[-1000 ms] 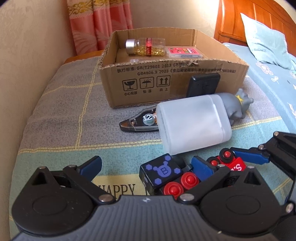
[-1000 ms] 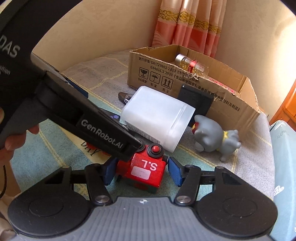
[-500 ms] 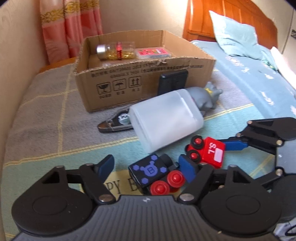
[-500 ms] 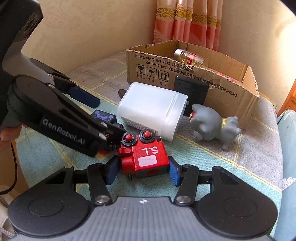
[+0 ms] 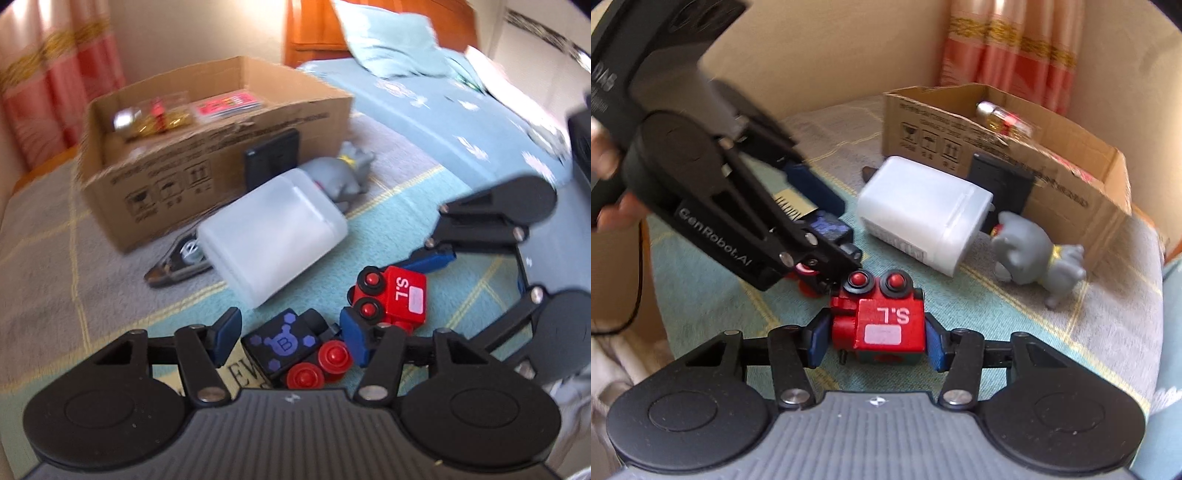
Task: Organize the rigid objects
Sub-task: 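Close left tool on black-blue B train car while right tool holds red car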
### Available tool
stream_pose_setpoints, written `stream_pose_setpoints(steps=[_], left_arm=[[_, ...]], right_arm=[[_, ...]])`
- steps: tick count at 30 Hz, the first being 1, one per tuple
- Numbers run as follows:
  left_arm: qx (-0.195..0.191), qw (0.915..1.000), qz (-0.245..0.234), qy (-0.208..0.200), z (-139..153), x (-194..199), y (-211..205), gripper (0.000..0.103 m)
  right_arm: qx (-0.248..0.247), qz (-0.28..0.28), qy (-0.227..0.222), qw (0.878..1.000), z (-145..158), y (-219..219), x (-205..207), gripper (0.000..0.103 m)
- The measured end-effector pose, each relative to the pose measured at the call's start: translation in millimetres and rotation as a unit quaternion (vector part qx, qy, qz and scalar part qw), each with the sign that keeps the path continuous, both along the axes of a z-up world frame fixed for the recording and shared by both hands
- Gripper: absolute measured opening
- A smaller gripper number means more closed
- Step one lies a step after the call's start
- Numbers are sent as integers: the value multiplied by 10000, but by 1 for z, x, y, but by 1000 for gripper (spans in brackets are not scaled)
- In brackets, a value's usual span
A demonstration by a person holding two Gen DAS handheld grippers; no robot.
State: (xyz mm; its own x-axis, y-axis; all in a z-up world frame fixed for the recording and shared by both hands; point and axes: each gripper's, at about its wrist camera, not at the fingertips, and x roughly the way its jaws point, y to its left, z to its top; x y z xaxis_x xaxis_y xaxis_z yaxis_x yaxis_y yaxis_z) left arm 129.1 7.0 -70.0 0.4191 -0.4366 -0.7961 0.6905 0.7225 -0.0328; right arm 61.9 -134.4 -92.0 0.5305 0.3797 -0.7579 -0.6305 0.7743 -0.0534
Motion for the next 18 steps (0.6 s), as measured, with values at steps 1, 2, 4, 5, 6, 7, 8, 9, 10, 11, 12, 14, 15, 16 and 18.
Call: stream_pose_setpoints(steps=[1, 2, 4, 5, 6, 7, 8, 9, 10, 11, 12, 14, 15, 16, 18], left_arm=[[70, 10000, -3, -21, 1, 1, -1, 63], [140, 9999, 80, -11, 1, 3, -2, 69], [217, 9992, 337, -25, 3, 3, -2, 76], [214, 9987, 458, -11, 4, 2, 0, 76], [173, 9982, 566, 3, 6, -1, 3, 76], [124, 9978, 648, -14, 8, -3, 7, 76], [88, 9974, 715, -70, 10, -8, 11, 76], [65, 9972, 732, -138, 12, -10, 15, 78], [44, 9972, 718, -225, 15, -14, 19, 80], [15, 9973, 671, -289, 16, -17, 24, 85], [4, 9979, 570, -302, 17, -18, 26, 88], [129, 9991, 319, -265, 16, -20, 26, 88], [227, 9993, 150, -246, 14, -21, 25, 88], [303, 9993, -62, -228, 13, -22, 21, 88], [447, 9979, -443, -158, 7, -23, 15, 88]], right_arm=[[-58, 86, 4, 9999, 1, 0, 1, 56], [-108, 123, 5, 9999, 2, 1, 1, 56], [-238, 161, -70, 9996, 3, 4, 1, 56], [-283, 163, -115, 9994, 3, 5, 0, 56], [-281, 146, -123, 9994, 3, 6, -1, 56], [-242, 105, -101, 9996, 2, 5, -1, 56], [-192, 58, -72, 9998, 2, 4, 0, 56], [-137, 19, -37, 9999, 2, 2, 0, 56], [-75, -12, 7, 10000, 1, 0, 1, 56], [-15, -38, 55, 10000, 1, -1, 2, 56], [21, -43, 84, 10000, 1, -3, 2, 56], [35, 0, 112, 9999, 1, -4, 3, 56], [33, 29, 130, 9999, 1, -4, 4, 56], [27, 61, 149, 9999, 2, -4, 5, 56], [24, 122, 180, 9998, 2, -4, 6, 56]])
